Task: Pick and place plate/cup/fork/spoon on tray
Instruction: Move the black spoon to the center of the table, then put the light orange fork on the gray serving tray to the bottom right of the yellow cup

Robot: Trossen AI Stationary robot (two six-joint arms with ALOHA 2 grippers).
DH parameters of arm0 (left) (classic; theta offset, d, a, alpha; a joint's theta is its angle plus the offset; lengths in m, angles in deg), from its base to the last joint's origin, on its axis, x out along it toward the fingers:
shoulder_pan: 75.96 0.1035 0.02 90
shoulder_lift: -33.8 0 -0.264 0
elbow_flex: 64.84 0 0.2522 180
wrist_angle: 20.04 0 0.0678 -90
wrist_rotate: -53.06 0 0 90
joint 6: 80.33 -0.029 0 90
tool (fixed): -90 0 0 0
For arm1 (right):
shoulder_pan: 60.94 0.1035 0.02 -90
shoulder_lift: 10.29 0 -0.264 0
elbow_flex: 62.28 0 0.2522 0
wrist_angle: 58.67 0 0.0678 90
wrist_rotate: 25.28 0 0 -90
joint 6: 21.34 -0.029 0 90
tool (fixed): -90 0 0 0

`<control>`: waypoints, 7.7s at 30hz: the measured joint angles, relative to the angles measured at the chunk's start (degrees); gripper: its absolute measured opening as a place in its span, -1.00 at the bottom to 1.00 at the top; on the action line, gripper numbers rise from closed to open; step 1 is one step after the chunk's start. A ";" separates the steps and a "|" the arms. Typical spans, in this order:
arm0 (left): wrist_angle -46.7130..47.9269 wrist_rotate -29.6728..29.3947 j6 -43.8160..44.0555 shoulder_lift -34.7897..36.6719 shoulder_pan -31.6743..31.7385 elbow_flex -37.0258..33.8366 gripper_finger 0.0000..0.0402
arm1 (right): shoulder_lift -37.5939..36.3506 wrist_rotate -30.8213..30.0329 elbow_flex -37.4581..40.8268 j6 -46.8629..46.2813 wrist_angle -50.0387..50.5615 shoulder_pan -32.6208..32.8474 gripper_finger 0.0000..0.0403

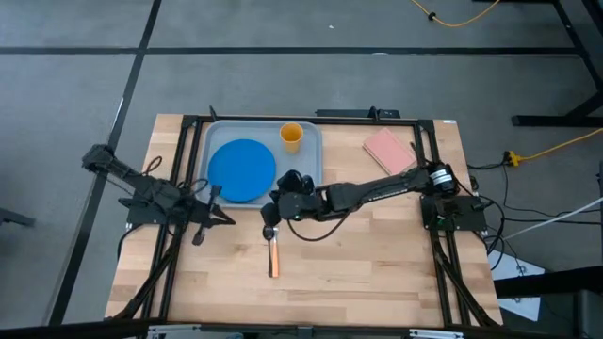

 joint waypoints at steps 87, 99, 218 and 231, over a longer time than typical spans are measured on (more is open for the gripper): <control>-6.03 25.73 5.85 2.95 44.65 -0.08 -1.00 | 30.39 28.83 -30.78 -26.10 38.36 2.64 -0.78; -6.04 26.26 5.85 2.95 44.63 -0.08 -1.00 | 28.49 23.93 -35.30 -27.40 56.73 2.82 -0.78; -5.99 21.10 4.80 2.93 44.63 -0.08 -1.00 | -3.15 24.34 24.85 17.49 6.46 0.44 -0.28; -5.99 21.10 4.78 2.93 44.63 -0.08 -1.00 | -3.09 24.34 27.54 14.28 5.54 0.57 -0.28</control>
